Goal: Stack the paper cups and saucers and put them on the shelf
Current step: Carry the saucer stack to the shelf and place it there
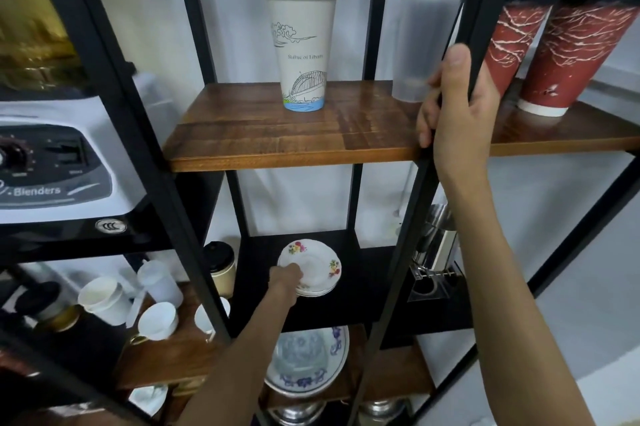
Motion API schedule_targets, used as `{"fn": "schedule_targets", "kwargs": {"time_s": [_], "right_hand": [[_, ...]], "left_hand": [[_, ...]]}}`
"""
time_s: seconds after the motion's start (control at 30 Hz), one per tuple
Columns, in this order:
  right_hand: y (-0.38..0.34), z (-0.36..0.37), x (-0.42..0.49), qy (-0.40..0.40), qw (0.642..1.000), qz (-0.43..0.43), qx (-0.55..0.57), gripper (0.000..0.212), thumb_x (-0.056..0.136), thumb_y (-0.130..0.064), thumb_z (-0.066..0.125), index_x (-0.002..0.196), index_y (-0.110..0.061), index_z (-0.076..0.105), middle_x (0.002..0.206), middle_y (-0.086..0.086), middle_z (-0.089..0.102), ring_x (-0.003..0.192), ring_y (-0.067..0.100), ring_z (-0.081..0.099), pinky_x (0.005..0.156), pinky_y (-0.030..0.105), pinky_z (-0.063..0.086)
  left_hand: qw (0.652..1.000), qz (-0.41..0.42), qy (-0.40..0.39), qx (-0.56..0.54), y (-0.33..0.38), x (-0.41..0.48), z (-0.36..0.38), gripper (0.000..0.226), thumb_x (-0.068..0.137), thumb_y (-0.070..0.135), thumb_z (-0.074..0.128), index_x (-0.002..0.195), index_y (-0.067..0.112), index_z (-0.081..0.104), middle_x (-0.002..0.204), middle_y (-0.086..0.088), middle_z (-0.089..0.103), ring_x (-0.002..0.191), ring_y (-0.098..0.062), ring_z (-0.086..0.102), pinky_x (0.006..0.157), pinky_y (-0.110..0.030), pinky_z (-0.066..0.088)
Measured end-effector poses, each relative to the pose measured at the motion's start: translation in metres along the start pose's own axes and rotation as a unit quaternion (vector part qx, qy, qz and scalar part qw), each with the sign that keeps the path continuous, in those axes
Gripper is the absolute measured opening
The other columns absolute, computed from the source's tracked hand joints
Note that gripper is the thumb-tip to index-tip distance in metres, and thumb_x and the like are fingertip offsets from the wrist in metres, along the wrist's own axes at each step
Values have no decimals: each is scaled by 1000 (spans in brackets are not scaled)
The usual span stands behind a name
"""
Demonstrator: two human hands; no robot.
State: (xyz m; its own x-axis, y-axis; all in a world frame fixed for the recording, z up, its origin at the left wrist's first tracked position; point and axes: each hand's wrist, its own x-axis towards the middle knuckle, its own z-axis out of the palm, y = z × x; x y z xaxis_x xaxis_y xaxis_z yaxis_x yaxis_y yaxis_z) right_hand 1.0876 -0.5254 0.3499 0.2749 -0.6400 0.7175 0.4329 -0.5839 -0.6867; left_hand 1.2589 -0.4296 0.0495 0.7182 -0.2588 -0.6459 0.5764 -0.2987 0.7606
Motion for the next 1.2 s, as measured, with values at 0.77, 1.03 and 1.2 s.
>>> {"fn": "schedule_targets", "kwargs": {"time_s": [0.77,1.03,1.2], "right_hand": [[0,-1,0,2,1000,4,-6,38,99,-44,42,84,-10,49,48,-8,41,36,10,40,38,18,37],[3,-1,1,12,1000,-2,-11,39,99,-44,42,85,-8,49,48,-8,42,36,9,41,39,17,37],[3,0,1,14,1000,-2,-18,35,98,-44,42,81,-14,48,48,-8,42,36,8,42,39,18,38]], "left_hand": [[992,23,26,125,-4,3,-16,57,91,13,60,145,16,43,147,-22,25,121,-39,47,100,-45,52],[999,-3,-32,9,-12,10,-28,43,91,1,59,132,6,51,130,-22,58,117,-37,59,71,-41,56],[999,7,-29,16,-7,16,-27,38,92,2,56,130,6,55,130,-22,58,114,-34,59,81,-40,55]]}}
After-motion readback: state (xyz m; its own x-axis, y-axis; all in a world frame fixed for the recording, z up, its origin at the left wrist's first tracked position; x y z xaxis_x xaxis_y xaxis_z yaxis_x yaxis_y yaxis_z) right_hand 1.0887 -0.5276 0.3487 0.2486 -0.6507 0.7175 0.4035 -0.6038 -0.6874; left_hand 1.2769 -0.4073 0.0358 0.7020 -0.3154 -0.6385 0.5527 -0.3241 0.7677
